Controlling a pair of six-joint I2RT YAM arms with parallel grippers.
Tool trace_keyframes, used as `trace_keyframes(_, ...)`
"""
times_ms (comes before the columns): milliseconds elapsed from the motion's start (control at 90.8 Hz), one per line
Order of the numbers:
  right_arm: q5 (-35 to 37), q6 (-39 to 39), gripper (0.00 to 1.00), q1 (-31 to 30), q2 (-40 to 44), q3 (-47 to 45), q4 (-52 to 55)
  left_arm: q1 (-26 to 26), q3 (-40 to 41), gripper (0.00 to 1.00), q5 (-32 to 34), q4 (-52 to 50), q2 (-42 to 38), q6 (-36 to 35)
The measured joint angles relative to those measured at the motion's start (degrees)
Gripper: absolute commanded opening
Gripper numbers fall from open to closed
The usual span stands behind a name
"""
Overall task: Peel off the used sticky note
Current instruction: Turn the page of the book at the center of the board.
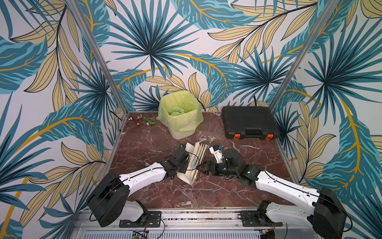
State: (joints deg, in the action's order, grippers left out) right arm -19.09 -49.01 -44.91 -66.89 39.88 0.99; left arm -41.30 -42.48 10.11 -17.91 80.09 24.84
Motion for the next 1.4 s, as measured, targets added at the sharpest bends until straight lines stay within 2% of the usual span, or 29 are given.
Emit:
trace_keyframes(132,3.32,1.6,0.9,-1.27,-0.09,1.99,2.62,0.0,0.0,0.0,0.0,0.0,0.0,-0.02)
trace_keyframes(308,5.11,3.39,0.95,-3.41,-2.1,4.22,5.53,0.0,0.0,0.0,0.02,0.0,0.0,-0.04)
trace_keyframes(562,7.21,5.92,0.95,-6.05,-7.19,8.68,8.37,0.0,0.0,0.0,0.02,0.02,0.0,-0.31)
trace_keyframes(771,8.81,6.4,0.91,-6.14,-8.46,8.7,9.6,0.0,0.0,0.0,0.0,0.04,0.0,-0.59)
trace_keyframes(1399,11.76,6.38,0.89,-6.16,-10.38,8.74,10.16,0.0,0.0,0.0,0.02,0.07,0.0,-0.87)
